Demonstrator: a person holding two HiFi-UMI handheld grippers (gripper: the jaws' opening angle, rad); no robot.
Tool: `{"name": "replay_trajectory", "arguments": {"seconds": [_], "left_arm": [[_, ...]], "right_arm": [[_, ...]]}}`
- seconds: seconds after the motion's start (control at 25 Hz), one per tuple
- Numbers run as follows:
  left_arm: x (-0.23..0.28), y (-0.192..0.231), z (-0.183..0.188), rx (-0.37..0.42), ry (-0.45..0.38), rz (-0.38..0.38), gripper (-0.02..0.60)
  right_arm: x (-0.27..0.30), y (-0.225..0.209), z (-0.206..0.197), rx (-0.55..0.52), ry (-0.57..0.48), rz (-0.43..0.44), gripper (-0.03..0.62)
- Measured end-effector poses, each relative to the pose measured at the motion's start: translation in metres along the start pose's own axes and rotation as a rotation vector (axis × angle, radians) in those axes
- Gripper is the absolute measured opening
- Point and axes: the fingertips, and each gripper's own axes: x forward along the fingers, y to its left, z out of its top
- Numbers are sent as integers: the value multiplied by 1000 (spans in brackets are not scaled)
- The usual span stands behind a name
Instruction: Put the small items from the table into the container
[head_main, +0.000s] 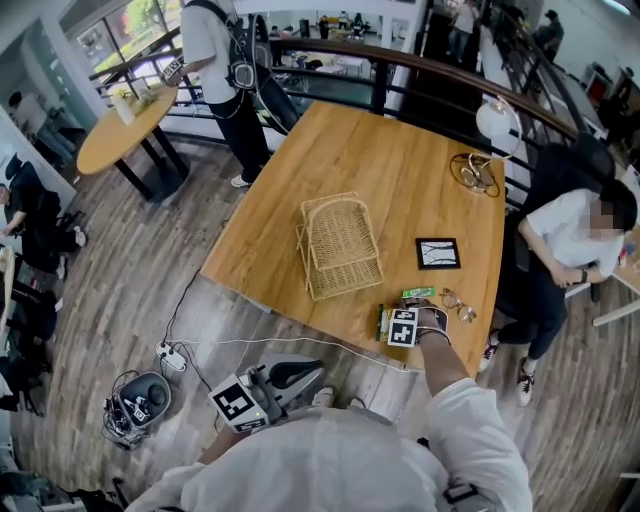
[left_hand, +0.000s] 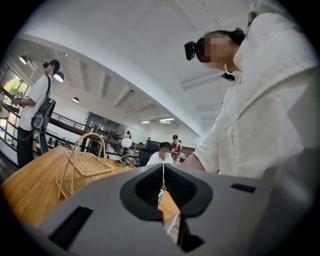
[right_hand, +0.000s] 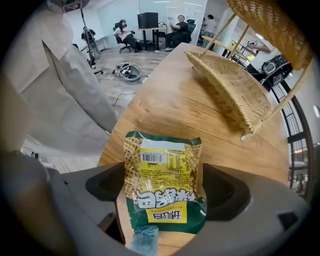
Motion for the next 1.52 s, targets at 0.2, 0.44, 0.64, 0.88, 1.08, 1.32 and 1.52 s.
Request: {"name": "replay_trajectory", "arguments": {"seconds": [0.2,0.44,0.64,0.88,1.08,1.32,1.52], "left_arm": [[-3,9,-1,-1,8,27,8],[-5,16,-4,-9,13,44,8],[-2,16,-4,-10,10,33,8],[-3,17,-3,-8,1,18,9],[-2,15,-3,-11,-3,3,8],[1,11,-2,4,-16,-19,8],[2,6,1,9,-35,-39,8]], "right_arm": [[6,1,2,-40,16,94,460],[8,0,4,-40,3,120,460],[6,-1,4,-35,3,102,457],[2,1,7,-11,-5,93,319],[-7,-10,9,61,-55,-10,219],[-36,-32,14,95,-100,-128,212],[-79,-48,29,117,-188,-220,210]]}}
